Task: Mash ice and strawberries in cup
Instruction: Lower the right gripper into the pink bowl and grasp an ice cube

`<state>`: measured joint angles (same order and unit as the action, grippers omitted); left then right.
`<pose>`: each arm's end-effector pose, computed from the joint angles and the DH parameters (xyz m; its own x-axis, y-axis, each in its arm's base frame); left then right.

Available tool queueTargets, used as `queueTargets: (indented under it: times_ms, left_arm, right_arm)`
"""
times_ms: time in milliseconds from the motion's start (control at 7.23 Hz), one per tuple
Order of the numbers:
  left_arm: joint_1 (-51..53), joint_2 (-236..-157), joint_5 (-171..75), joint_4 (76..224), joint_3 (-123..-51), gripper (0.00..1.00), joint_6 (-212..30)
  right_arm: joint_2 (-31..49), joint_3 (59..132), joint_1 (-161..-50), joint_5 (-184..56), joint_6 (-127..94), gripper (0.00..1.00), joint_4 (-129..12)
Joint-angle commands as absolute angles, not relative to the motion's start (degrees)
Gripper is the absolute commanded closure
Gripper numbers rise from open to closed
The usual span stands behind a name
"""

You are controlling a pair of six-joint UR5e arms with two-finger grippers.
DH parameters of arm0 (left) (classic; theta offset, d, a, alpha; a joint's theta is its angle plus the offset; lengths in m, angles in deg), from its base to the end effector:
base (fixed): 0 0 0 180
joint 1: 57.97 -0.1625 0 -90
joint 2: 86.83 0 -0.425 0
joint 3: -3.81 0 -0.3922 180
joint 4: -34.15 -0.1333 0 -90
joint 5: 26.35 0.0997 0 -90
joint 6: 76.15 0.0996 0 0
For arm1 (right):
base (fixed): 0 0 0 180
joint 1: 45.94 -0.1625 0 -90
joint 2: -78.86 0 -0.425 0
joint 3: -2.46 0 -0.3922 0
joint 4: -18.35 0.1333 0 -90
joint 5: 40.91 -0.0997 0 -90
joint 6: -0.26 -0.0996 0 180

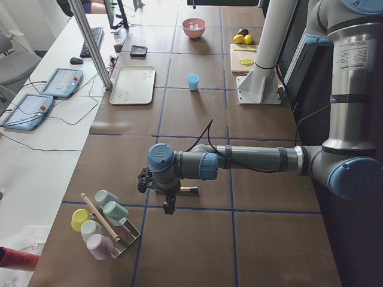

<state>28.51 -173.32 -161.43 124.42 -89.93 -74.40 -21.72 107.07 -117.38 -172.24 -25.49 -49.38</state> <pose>-0.0340 -0.4695 0.6546 0.7022 0.0800 -0.7075 -0.0829 0.9961 0.0303 -0.0747 -0.4345 0.5756 0.6813 -0.0959 0.7257 -0.0118 0.9898 0.1419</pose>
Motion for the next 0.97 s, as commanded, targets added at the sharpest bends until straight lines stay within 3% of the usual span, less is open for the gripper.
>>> queueTargets:
  times_ms: [0, 415, 830]
  left_arm:
    - [28.5, -173.3, -161.4, 124.4, -90.0, 0.00, -74.4]
    - [28.5, -173.3, -161.4, 124.4, -90.1, 0.00, -74.4]
    - [28.5, -173.0, -161.4, 124.4, -90.1, 0.00, -74.4]
  right_arm:
    - [-21.8, 107.0, -111.5, -167.0, -31.5, 0.01, -46.5]
    - [-24.4, 107.0, -108.5, -165.4, -30.8, 0.01, -46.1]
    - [-25.0, 107.0, -105.6, -163.7, -28.4, 0.15, -45.1]
